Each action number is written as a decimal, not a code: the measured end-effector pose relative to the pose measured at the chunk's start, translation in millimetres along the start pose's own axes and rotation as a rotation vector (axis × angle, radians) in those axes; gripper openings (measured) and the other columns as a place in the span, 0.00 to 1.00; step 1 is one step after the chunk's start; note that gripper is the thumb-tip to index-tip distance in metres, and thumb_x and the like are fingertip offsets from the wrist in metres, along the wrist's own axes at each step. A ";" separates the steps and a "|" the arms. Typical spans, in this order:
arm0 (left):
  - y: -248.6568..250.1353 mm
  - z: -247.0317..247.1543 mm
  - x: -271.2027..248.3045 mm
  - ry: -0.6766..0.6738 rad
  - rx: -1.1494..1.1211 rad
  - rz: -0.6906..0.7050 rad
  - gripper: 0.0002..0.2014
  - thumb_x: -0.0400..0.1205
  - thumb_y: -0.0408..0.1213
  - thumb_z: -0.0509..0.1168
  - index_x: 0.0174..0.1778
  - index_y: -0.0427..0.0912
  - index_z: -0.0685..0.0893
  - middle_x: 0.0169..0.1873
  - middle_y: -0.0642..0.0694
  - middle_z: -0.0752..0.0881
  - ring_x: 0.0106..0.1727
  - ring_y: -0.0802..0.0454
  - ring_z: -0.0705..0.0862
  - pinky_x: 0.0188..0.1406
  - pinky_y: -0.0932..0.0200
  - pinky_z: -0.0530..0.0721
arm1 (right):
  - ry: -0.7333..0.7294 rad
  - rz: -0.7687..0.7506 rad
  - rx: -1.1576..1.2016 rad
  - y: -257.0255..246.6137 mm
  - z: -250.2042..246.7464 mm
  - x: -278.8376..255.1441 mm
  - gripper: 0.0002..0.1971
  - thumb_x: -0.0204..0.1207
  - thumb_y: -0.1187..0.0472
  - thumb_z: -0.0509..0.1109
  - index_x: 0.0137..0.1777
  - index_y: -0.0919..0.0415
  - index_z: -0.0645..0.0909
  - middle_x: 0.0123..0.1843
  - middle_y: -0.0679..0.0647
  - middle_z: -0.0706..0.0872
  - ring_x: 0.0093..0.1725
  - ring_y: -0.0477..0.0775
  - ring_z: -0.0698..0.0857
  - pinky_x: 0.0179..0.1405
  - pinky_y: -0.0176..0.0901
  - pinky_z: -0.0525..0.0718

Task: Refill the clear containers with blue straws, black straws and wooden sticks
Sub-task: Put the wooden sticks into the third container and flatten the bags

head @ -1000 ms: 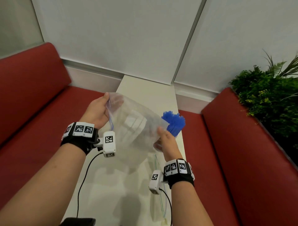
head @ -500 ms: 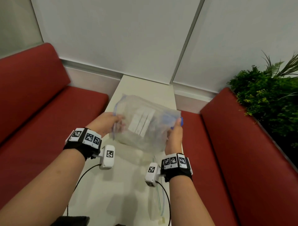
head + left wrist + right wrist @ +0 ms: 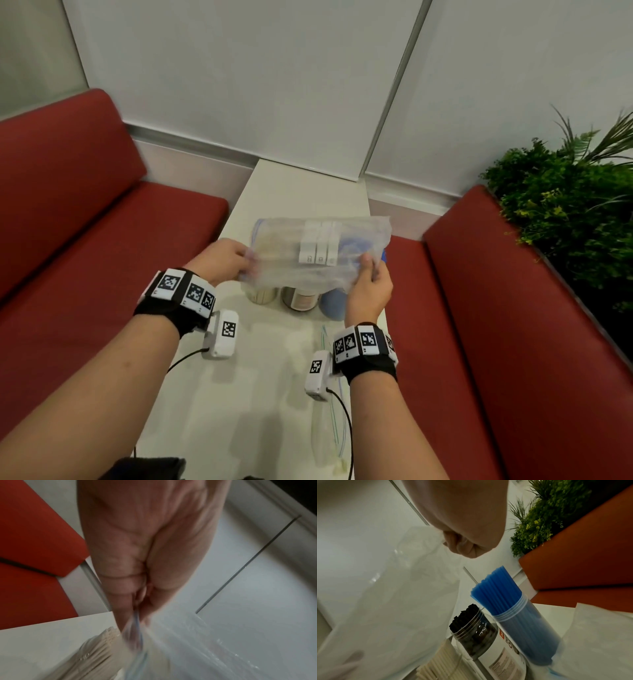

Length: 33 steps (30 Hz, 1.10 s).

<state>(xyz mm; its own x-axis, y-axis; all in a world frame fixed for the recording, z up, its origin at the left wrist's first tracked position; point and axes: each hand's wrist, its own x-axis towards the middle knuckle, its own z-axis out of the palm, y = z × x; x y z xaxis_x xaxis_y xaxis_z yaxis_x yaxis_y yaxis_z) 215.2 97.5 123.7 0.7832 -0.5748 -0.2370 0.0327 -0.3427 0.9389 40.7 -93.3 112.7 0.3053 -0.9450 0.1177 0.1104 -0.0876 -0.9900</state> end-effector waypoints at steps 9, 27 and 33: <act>17.0 13.7 3.6 0.651 -0.277 0.288 0.12 0.87 0.36 0.58 0.41 0.42 0.84 0.28 0.51 0.79 0.22 0.68 0.80 0.25 0.70 0.78 | 0.032 0.058 0.018 8.4 5.3 -15.3 0.24 0.86 0.41 0.65 0.29 0.49 0.75 0.27 0.43 0.77 0.31 0.50 0.75 0.33 0.47 0.77; 76.1 -33.4 -24.8 -0.193 0.259 0.372 0.36 0.69 0.77 0.64 0.17 0.45 0.69 0.17 0.50 0.68 0.20 0.55 0.65 0.29 0.60 0.66 | -0.932 0.062 -0.137 -16.2 21.3 -12.4 0.42 0.74 0.55 0.79 0.80 0.20 0.63 0.85 0.38 0.66 0.84 0.49 0.67 0.81 0.55 0.71; 76.3 -33.8 -34.8 -0.301 0.163 0.429 0.35 0.70 0.74 0.66 0.17 0.45 0.69 0.19 0.47 0.67 0.23 0.53 0.64 0.25 0.67 0.65 | -0.756 -0.325 -0.310 -33.5 60.3 -23.1 0.10 0.78 0.64 0.73 0.54 0.49 0.87 0.62 0.49 0.83 0.62 0.43 0.80 0.70 0.57 0.80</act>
<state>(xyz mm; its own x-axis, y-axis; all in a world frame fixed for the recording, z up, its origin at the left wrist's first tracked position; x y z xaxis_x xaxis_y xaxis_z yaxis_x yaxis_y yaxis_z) 211.5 116.5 212.1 0.4923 -0.8672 0.0753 -0.3657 -0.1276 0.9219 86.9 -49.5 147.7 0.8603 -0.4059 0.3084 0.0727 -0.5012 -0.8623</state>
